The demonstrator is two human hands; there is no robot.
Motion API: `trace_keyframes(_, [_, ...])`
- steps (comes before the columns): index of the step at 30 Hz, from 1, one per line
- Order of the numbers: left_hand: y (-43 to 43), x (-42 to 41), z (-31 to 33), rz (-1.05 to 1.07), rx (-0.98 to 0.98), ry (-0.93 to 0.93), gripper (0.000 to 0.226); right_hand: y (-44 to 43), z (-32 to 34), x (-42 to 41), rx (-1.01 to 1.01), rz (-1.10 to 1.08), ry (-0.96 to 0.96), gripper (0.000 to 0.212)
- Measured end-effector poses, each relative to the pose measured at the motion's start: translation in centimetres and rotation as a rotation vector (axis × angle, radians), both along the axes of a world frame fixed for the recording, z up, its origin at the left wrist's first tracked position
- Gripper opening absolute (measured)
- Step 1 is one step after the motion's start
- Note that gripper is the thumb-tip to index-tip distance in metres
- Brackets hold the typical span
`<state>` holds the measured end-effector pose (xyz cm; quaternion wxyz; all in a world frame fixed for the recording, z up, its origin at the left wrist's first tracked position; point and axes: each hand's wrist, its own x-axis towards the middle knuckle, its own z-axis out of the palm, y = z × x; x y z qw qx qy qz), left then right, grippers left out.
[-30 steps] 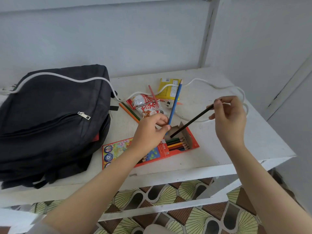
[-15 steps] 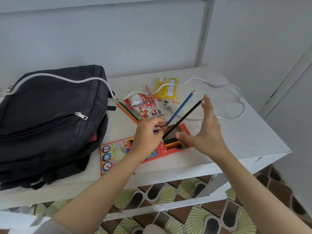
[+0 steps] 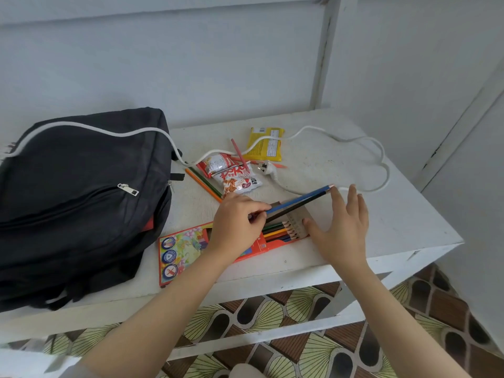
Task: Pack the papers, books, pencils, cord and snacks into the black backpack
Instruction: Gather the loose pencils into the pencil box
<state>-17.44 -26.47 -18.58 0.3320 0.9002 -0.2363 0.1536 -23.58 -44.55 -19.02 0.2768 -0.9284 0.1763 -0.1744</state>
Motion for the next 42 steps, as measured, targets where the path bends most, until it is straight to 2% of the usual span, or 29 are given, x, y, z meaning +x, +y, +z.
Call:
trace_keyframes(6, [0.3,-0.4,0.2,-0.006,0.199,-0.130,0.015,0.0,-0.7,-0.2,-0.058,-0.029,0.055,0.066])
trace_keyframes(10, [0.8,-1.2,0.0,-0.034,0.297,-0.207,0.032,0.3,-0.8,-0.3,-0.058,-0.027,0.026,0.054])
trace_keyframes(13, [1.1,-1.5,0.2,-0.003,0.316,-0.193,0.035,0.5,-0.9,-0.4,-0.050,-0.045,0.020,0.051])
trace_keyframes(18, [1.5,-1.7,0.0,-0.098,0.394,-0.118,0.044,0.9,-1.4,-0.5,-0.106,-0.020,-0.023,0.041])
trace_keyframes(22, [1.7,-1.9,0.0,-0.087,0.330,-0.108,0.041,1.2,-1.8,-0.8,-0.119,0.042,-0.079,0.036])
trace_keyframes(26, [1.6,-1.8,-0.1,-0.160,0.364,-0.133,0.042,1.3,-1.8,-1.1,-0.188,0.056,-0.071,0.050])
trace_keyframes(32, [1.7,-1.9,-0.4,-0.121,0.254,-0.144,0.031,1.6,-1.7,-1.1,-0.277,0.109,0.032,0.073])
trace_keyframes(37, [1.7,-1.6,-0.4,-0.163,0.354,-0.141,0.041,1.7,-1.6,-1.5,-0.419,0.194,0.053,0.057])
trace_keyframes(39, [1.7,-1.6,-0.4,-0.165,0.322,-0.120,0.040,1.9,-1.8,-1.6,-0.454,0.240,0.047,0.051])
trace_keyframes(42, [1.8,-1.6,-0.5,-0.137,0.204,-0.077,0.039,2.3,-1.5,-1.2,-0.374,0.271,-0.012,0.046])
